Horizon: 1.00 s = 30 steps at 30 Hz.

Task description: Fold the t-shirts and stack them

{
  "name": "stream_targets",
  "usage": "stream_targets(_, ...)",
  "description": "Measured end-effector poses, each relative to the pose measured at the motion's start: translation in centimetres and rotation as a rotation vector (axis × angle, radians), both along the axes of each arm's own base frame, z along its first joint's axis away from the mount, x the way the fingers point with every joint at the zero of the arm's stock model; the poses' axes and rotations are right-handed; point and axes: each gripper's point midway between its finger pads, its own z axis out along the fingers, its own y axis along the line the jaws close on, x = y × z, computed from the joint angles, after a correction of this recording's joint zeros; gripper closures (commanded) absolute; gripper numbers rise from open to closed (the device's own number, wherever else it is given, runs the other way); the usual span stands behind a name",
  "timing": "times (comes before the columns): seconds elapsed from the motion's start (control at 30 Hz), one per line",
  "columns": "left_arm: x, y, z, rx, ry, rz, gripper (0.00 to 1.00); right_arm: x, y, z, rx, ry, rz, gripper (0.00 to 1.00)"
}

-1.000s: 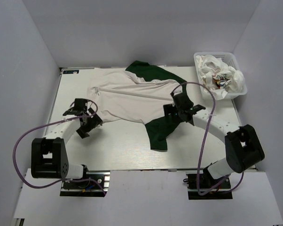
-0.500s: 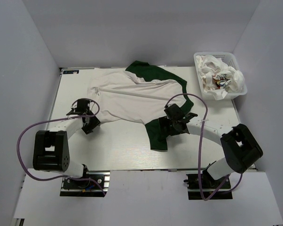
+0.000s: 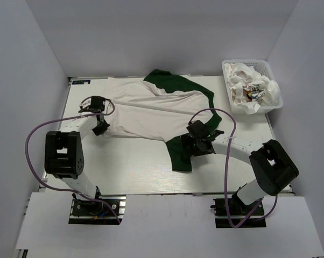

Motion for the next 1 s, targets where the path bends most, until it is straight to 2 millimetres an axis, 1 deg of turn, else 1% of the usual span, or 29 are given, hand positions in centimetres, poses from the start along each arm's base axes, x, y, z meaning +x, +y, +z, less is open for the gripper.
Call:
stream_targets(0.03,0.0,0.2,0.8,0.022,0.007,0.006,1.00,0.0,0.0,0.0,0.000,-0.002,-0.001,0.10)
stream_targets(0.1,0.1,0.7,3.1,0.054,0.005,0.029,1.00,0.1,0.0,0.0,0.001,-0.008,-0.004,0.10)
stream_targets(0.23,-0.6,0.4,8.0,0.067,-0.033,0.055,1.00,0.4,0.0,0.0,0.001,-0.020,-0.011,0.10)
stream_targets(0.33,-2.9,0.2,10.6,0.069,-0.044,0.074,1.00,0.5,0.0,-0.1,0.001,-0.025,-0.012,0.10)
stream_targets(0.37,-3.8,0.2,11.2,0.068,-0.044,0.080,0.97,0.5,0.0,-0.1,0.000,-0.026,-0.013,0.10)
stream_targets(0.4,-4.7,0.2,11.4,0.067,-0.044,0.084,0.90,0.5,0.0,-0.1,0.000,-0.027,-0.012,0.10)
stream_targets(0.43,-5.6,0.2,11.4,0.064,-0.039,0.084,0.76,0.5,0.0,-0.1,-0.001,-0.027,-0.013,0.10)
stream_targets(0.47,-6.8,0.2,11.0,0.060,-0.022,0.083,0.67,0.6,0.0,-0.2,-0.001,-0.030,-0.013,0.10)
stream_targets(0.5,-8.0,0.2,10.4,0.056,-0.001,0.078,0.54,0.7,0.0,-0.2,-0.001,-0.032,-0.015,0.10)
stream_targets(0.53,-9.3,0.2,9.5,0.054,0.031,0.073,0.31,0.8,0.0,-0.1,-0.001,-0.036,-0.016,0.10)
stream_targets(0.57,-10.8,0.2,8.4,0.054,0.076,0.067,0.01,0.9,0.0,-0.1,-0.001,-0.038,-0.017,0.10)
stream_targets(0.63,-13.5,0.1,6.1,0.050,0.178,0.071,0.00,0.9,0.0,-0.1,0.000,-0.040,-0.016,0.10)
stream_targets(0.67,-14.6,0.1,5.3,0.051,0.226,0.073,0.00,0.8,0.0,0.0,0.002,-0.041,-0.016,0.10)
stream_targets(0.7,-15.5,0.1,4.8,0.050,0.271,0.071,0.00,0.8,0.0,0.0,0.005,-0.043,-0.015,0.10)
stream_targets(0.73,-15.9,0.0,4.8,0.045,0.292,0.069,0.00,0.6,0.0,0.1,0.009,-0.042,-0.011,0.10)
stream_targets(0.8,-15.4,-0.3,5.2,0.030,0.271,0.064,0.00,-0.1,-0.3,0.2,0.013,-0.030,-0.003,0.10)
stream_targets(0.87,-14.1,-0.9,6.2,-0.004,0.194,0.041,0.00,-1.0,-0.7,0.5,0.020,-0.020,0.007,0.10)
stream_targets(0.93,-12.3,-1.7,7.4,-0.046,0.091,0.012,0.00,-1.3,-0.8,1.6,0.038,-0.034,0.019,0.10)
stream_targets(1.0,-10.7,-2.4,8.4,-0.079,0.020,-0.012,0.00,-1.0,-0.4,3.2,0.066,-0.071,0.034,0.10)
